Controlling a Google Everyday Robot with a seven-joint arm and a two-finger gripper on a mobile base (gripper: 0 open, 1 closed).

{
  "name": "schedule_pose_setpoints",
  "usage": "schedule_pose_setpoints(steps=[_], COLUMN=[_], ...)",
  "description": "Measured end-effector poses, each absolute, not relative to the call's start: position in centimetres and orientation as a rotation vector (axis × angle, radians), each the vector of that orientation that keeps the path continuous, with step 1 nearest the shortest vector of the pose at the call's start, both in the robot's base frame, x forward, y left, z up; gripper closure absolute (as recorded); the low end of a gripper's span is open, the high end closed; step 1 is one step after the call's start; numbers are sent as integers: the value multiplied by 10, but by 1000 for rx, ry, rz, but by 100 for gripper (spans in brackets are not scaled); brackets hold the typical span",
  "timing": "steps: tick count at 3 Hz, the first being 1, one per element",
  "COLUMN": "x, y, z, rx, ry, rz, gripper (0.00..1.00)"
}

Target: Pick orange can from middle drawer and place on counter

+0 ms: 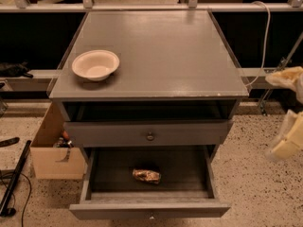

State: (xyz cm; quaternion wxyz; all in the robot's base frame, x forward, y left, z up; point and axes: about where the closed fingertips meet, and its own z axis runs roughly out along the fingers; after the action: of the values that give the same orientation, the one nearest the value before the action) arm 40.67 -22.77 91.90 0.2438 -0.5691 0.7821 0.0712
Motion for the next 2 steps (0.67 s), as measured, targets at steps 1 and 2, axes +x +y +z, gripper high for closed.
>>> schedule_pose_setpoints(steps=[1,2], x=[384,380], y=[-219,-182], z=[868,841], rx=[-1452,-1349], ry=[2065,1979], rz=[388,574], gripper=[0,0])
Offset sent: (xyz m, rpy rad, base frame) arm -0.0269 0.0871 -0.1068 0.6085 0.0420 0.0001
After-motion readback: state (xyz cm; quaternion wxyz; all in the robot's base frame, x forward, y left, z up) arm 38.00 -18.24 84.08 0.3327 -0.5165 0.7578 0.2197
